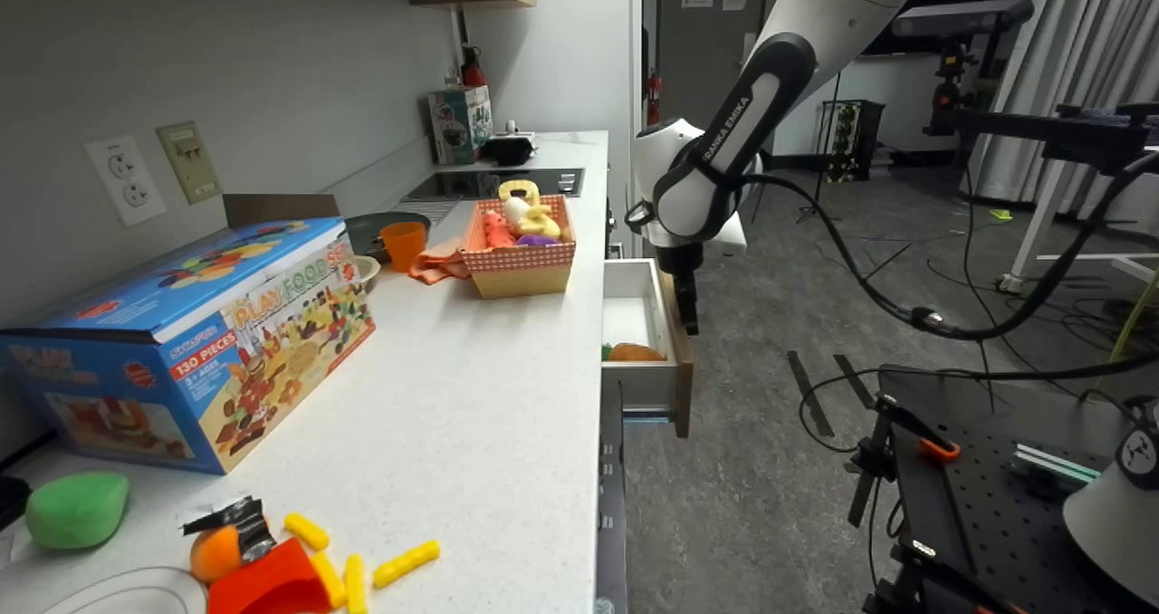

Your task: Open the drawer, put the stuffed pineapple in the drawer, then close it

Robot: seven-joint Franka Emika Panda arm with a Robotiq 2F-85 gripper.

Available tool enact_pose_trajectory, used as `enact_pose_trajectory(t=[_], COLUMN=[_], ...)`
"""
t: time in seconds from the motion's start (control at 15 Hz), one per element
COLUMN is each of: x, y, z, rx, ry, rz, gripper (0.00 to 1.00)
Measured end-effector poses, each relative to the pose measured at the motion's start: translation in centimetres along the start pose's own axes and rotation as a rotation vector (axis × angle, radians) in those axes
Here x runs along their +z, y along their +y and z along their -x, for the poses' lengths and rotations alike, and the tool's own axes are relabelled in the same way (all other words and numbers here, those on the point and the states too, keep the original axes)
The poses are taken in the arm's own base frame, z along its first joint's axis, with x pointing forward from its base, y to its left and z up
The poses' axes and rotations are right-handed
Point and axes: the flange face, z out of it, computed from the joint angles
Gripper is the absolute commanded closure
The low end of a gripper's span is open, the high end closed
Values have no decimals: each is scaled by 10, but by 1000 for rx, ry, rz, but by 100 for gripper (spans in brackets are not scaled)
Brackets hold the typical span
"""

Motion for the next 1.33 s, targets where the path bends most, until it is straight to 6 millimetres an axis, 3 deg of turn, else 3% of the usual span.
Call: enact_pose_trajectory(t=[0.8,1.0,1.33], x=[-38,-42,-42], y=[-27,-26,-21], z=[-87,-99,-99], rx=[-171,-174,-160], ry=[130,150,162], rz=[-26,-21,-17], gripper=[0,0,0])
